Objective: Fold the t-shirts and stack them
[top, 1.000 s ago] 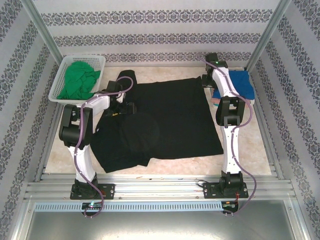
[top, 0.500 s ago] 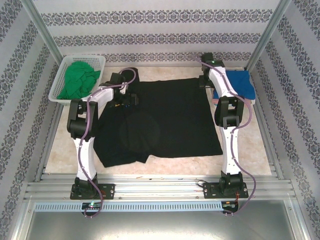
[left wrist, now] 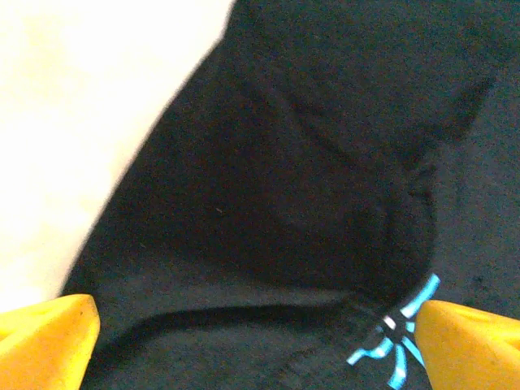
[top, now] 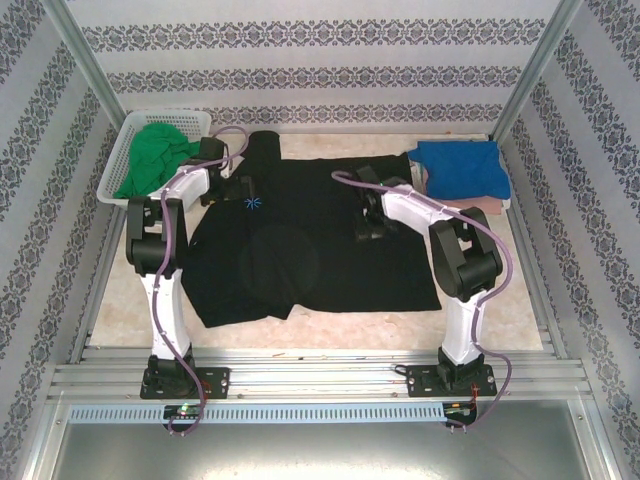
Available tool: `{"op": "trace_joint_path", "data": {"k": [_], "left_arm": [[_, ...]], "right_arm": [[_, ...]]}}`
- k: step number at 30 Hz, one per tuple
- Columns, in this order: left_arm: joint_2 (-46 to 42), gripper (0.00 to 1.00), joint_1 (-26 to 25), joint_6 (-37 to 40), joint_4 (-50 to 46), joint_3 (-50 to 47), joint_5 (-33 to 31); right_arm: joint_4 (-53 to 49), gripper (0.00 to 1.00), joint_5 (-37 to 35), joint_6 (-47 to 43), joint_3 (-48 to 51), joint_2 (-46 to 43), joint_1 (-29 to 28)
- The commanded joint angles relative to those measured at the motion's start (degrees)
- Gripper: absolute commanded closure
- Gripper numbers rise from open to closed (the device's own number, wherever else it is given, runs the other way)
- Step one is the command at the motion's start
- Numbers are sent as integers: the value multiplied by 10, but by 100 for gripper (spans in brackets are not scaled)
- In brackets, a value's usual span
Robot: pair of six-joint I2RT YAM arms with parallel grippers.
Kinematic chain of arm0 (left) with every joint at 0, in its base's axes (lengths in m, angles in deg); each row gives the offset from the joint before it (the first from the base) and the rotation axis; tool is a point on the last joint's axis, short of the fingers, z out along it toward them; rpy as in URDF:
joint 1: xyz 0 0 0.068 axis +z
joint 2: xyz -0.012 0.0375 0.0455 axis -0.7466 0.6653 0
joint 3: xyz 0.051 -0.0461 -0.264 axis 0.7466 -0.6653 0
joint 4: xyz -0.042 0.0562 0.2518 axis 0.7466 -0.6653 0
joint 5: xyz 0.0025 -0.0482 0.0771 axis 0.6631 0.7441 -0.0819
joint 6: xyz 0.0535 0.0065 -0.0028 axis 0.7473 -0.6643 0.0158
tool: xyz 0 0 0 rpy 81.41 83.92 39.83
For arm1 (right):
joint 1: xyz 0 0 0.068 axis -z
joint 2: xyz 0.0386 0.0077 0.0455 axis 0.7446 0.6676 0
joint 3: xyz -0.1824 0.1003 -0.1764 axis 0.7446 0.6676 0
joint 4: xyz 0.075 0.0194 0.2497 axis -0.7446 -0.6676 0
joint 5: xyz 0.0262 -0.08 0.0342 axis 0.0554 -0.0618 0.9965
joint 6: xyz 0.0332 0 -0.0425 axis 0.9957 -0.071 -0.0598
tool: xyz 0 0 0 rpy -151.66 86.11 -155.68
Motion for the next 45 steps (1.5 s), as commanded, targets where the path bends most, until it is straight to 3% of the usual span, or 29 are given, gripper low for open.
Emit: {"op": "trace_joint_path", "data": {"k": [1,6,11,17,19,22,27,35,37,40,42,45], "left_arm": [[-100,0,-23,6,-20,-48,48],[-315,0,-90,0,8,-251,12],[-474,0,-228,-59,-43,-410,-77],[-551,10,-423,-153,-68,-507,-121],[-556,8,-477,-158,-42,-526,-115],[-503,3,-541,-159,-43,-517,-164],[-401,12,-544,-144,-32,-512,-204],[-416,76,-540,-97,-63,-471,-242],[-440,83,-534,-76,-93,-448,-233],[-468,82,-489,-26,-142,-413,-114],[-476,81,-466,3,-161,-388,-86],[-458,75,-418,41,-165,-356,-33]], "right_arm": [[33,46,14,54,67,-68,9],[40,45,3,73,170,-161,13],[47,44,4,82,233,-245,14],[72,43,48,80,267,-269,48],[71,43,47,73,263,-267,56],[67,43,61,63,249,-261,67],[78,43,66,64,255,-267,66],[92,43,69,76,282,-284,66],[93,43,65,73,285,-297,62],[117,41,46,38,305,-343,30],[161,40,27,10,337,-397,-19],[261,28,-6,-34,410,-499,-98]]}}
